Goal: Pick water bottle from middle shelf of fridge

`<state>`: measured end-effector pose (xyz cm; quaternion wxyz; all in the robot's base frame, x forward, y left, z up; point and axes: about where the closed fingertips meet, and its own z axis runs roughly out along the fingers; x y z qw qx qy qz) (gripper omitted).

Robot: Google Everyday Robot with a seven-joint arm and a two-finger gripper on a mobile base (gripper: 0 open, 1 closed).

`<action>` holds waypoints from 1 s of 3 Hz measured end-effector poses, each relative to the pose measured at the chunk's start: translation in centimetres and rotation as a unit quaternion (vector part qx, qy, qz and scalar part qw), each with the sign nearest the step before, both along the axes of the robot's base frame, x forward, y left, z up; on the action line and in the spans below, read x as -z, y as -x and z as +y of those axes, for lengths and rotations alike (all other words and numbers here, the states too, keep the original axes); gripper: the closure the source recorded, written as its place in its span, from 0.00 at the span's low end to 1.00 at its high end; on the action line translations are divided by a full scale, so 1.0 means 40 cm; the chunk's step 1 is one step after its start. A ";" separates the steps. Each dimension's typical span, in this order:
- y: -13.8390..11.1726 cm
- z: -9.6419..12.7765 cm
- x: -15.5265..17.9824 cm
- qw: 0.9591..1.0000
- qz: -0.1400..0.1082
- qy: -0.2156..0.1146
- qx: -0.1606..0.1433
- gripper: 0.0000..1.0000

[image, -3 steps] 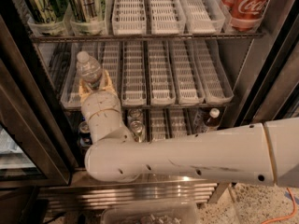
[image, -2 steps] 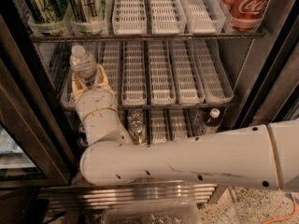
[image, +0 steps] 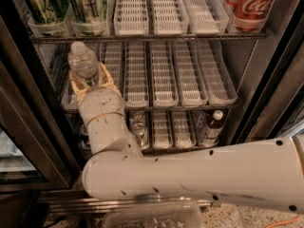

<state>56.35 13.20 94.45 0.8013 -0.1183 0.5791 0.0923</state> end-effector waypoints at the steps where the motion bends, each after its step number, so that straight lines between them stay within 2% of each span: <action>1: 0.066 -0.058 -0.001 1.000 0.026 0.006 0.012 1.00; 2: 0.141 -0.158 0.008 0.995 0.094 -0.016 0.039 1.00; 3: 0.168 -0.309 -0.022 0.985 0.138 -0.065 0.080 1.00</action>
Offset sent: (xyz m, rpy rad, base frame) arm -0.0932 -0.1462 -0.0277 0.1454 0.4498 -0.1934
